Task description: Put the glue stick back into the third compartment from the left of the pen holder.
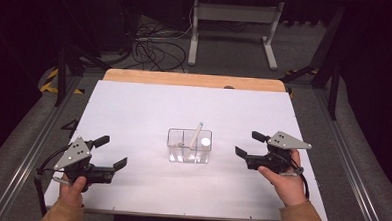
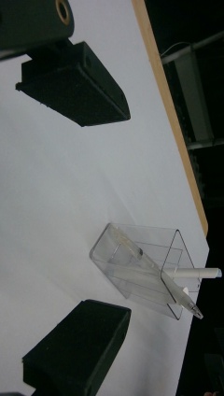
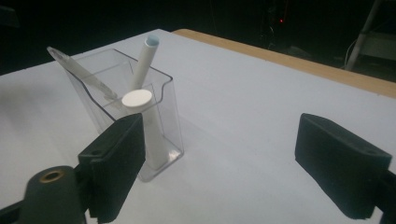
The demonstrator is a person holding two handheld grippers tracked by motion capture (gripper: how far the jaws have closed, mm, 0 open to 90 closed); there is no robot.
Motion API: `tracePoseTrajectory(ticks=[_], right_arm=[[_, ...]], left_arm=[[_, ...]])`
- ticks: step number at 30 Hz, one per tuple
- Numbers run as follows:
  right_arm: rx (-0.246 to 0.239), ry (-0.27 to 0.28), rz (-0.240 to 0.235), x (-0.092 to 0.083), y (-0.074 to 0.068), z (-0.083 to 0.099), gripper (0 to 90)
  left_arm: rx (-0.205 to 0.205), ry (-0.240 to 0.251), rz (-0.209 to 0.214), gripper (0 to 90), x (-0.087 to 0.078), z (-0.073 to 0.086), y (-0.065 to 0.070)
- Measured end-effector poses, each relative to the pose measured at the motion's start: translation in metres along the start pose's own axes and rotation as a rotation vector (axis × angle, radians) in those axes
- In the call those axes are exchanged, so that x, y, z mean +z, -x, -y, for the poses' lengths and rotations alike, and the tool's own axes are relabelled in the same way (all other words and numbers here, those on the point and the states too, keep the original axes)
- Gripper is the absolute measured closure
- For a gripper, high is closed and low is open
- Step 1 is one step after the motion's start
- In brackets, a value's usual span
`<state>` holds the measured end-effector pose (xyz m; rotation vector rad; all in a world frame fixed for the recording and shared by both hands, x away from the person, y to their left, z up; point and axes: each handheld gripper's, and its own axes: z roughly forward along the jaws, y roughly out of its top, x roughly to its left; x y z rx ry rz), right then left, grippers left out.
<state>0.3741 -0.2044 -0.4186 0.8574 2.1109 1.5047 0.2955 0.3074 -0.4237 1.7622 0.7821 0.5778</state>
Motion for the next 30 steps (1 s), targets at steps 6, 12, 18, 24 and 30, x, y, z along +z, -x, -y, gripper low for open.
tracePoseTrajectory(ticks=[6, 12, 18, 24, 30], right_arm=[[0.002, -0.038, 0.013, 0.000, 0.004, 0.010, 15.5], [0.022, -0.087, -0.001, 0.003, 0.004, 0.021, 15.0], [0.006, -0.092, 0.015, 0.003, 0.004, 0.026, 15.0], [0.000, -0.091, 0.009, 0.004, 0.003, 0.026, 15.0], [-0.007, -0.086, 0.014, 0.003, 0.003, 0.025, 15.0]], left_arm=[[0.010, 0.002, 0.002, 8.1, -0.001, 0.000, 0.000], [0.006, 0.006, 0.003, 8.1, -0.002, 0.001, 0.000], [0.011, 0.008, 0.004, 8.1, -0.003, 0.002, 0.000], [0.014, 0.012, 0.001, 8.0, -0.005, 0.005, 0.001], [0.019, 0.014, 0.002, 8.0, -0.006, 0.007, 0.000]])
